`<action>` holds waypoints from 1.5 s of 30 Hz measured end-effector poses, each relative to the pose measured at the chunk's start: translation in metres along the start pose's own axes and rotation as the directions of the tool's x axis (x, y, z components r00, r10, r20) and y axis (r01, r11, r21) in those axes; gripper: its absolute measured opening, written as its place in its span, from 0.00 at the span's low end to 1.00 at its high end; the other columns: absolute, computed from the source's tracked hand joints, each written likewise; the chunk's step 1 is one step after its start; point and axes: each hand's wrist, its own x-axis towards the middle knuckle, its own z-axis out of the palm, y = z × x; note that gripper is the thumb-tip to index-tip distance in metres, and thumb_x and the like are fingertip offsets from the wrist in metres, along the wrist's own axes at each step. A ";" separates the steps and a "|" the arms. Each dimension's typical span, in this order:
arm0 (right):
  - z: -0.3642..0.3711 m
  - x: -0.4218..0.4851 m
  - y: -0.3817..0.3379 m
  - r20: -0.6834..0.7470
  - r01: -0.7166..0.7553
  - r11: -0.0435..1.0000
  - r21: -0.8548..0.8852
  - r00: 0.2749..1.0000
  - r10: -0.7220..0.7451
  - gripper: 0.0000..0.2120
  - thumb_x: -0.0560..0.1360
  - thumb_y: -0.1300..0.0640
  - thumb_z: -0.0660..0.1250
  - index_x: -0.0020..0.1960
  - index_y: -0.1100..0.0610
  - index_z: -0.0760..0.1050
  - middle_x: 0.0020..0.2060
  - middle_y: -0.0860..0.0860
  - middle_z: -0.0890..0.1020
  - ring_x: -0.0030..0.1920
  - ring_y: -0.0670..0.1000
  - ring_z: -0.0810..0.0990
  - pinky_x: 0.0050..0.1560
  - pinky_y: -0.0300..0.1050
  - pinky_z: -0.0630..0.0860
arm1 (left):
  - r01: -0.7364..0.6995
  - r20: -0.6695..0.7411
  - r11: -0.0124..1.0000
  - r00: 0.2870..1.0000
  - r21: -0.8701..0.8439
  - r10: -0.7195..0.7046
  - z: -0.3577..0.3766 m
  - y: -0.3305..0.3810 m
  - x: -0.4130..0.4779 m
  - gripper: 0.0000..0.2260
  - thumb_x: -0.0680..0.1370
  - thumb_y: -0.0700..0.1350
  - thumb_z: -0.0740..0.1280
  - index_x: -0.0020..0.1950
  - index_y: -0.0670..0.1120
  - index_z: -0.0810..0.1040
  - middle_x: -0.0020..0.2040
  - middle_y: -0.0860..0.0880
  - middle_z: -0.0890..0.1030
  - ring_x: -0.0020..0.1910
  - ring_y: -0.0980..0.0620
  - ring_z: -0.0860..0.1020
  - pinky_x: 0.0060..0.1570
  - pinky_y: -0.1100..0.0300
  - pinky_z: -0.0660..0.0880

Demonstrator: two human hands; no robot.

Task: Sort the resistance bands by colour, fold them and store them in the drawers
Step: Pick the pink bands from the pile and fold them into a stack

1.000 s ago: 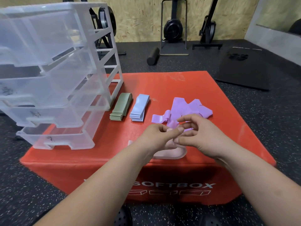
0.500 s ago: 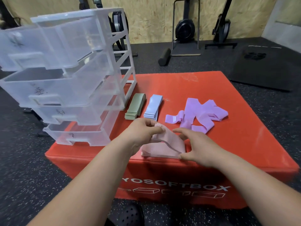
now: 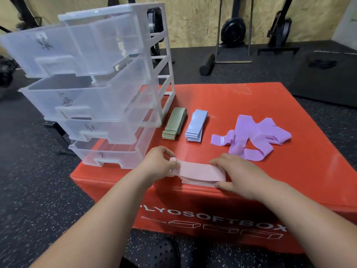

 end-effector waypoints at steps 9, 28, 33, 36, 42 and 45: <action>-0.004 0.001 -0.005 0.095 0.000 1.000 -0.021 0.995 0.002 0.32 0.74 0.33 0.70 0.75 0.40 0.68 0.57 0.42 0.69 0.57 0.46 0.71 0.56 0.45 0.71 | -0.371 0.065 0.739 0.911 0.563 0.408 0.005 -0.006 -0.002 0.14 0.77 0.53 0.70 0.63 0.54 0.79 0.58 0.52 0.77 0.58 0.48 0.75 0.59 0.50 0.76; -0.006 0.019 -0.032 0.131 -0.480 0.866 0.139 0.876 0.464 0.18 0.73 0.45 0.74 0.54 0.58 0.79 0.45 0.54 0.84 0.47 0.55 0.82 0.49 0.51 0.78 | -0.523 0.282 0.738 0.852 0.426 0.441 0.007 -0.002 -0.009 0.16 0.76 0.50 0.76 0.62 0.57 0.79 0.56 0.57 0.77 0.55 0.54 0.77 0.58 0.51 0.78; -0.012 0.020 -0.034 0.151 -0.442 0.868 0.226 0.897 0.417 0.14 0.69 0.50 0.76 0.48 0.49 0.72 0.42 0.48 0.81 0.41 0.49 0.78 0.41 0.47 0.73 | -0.544 0.334 0.723 0.837 0.425 0.434 0.008 -0.004 -0.003 0.23 0.76 0.49 0.76 0.70 0.58 0.76 0.60 0.57 0.76 0.61 0.53 0.75 0.64 0.51 0.76; -0.017 0.021 -0.041 0.068 -0.335 0.870 0.362 0.940 0.333 0.12 0.68 0.56 0.74 0.47 0.47 0.73 0.42 0.47 0.81 0.39 0.48 0.76 0.40 0.44 0.73 | -0.582 0.357 0.744 0.806 0.329 0.472 0.009 -0.002 -0.005 0.31 0.75 0.43 0.73 0.77 0.57 0.71 0.71 0.56 0.73 0.70 0.55 0.72 0.71 0.57 0.71; -0.032 0.035 -0.050 -0.117 -0.033 0.663 0.748 0.977 0.180 0.21 0.74 0.68 0.71 0.60 0.47 0.77 0.54 0.52 0.82 0.49 0.53 0.85 0.47 0.43 0.80 | -0.450 0.273 0.893 0.859 0.001 0.433 0.006 0.002 -0.005 0.20 0.74 0.43 0.69 0.65 0.55 0.80 0.54 0.55 0.86 0.54 0.53 0.84 0.57 0.49 0.81; -0.027 0.050 -0.047 -0.185 -0.005 0.553 0.833 0.940 0.288 0.23 0.76 0.69 0.71 0.64 0.46 0.78 0.55 0.52 0.84 0.52 0.51 0.86 0.53 0.43 0.81 | -0.398 0.191 0.911 0.891 -0.112 0.413 -0.005 0.002 -0.001 0.16 0.75 0.43 0.72 0.62 0.53 0.81 0.52 0.53 0.86 0.53 0.50 0.84 0.56 0.49 0.82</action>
